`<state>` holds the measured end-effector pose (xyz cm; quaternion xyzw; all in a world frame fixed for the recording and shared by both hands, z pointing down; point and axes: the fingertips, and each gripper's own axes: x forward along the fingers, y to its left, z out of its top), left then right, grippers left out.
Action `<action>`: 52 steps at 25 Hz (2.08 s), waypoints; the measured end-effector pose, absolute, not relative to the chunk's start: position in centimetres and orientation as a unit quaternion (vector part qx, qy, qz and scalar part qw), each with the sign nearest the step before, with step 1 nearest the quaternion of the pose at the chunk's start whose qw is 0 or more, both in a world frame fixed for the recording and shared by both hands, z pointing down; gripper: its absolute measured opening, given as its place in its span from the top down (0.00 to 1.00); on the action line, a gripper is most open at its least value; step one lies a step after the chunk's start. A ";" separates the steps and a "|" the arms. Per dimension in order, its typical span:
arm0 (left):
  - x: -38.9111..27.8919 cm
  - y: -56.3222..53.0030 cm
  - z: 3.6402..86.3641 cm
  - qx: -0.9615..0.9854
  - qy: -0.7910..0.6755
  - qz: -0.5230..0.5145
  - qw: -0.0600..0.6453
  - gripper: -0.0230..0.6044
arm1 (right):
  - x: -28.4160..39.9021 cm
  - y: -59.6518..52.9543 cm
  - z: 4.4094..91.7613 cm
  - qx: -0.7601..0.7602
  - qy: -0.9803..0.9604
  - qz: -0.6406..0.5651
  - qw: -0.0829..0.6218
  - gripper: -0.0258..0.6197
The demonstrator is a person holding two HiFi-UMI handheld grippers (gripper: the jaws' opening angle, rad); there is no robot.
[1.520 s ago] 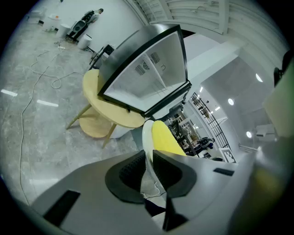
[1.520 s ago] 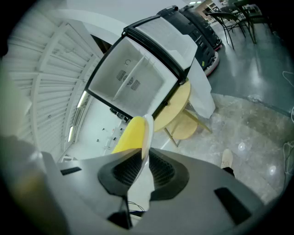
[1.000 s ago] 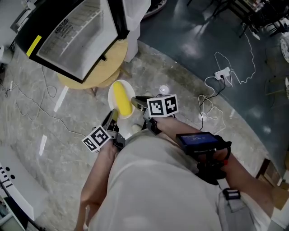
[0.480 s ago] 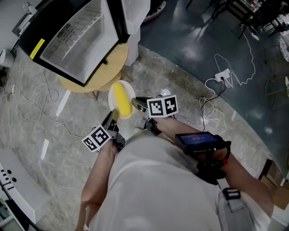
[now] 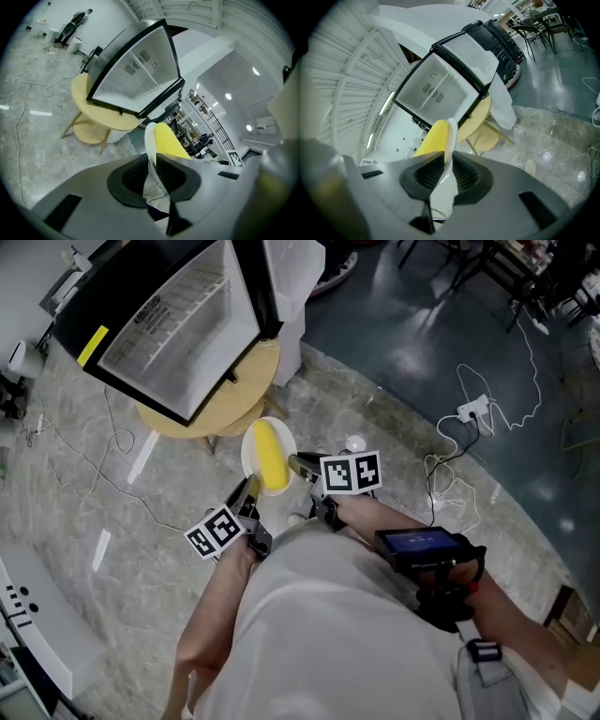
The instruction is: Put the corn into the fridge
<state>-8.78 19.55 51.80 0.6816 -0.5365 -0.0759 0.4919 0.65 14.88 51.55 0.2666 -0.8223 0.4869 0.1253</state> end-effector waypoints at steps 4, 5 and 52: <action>-8.6 19.5 51.9 0.682 -0.535 -0.074 0.493 0.88 | 0.8 14.8 51.7 0.270 -0.821 0.487 0.124 0.87; -8.6 19.4 51.9 0.682 -0.535 -0.073 0.493 0.88 | 0.9 14.8 51.7 0.270 -0.821 0.488 0.124 0.87; -7.8 18.3 52.6 0.689 -0.522 -0.054 0.500 0.88 | 1.9 14.1 52.2 0.296 -0.811 0.489 0.121 0.87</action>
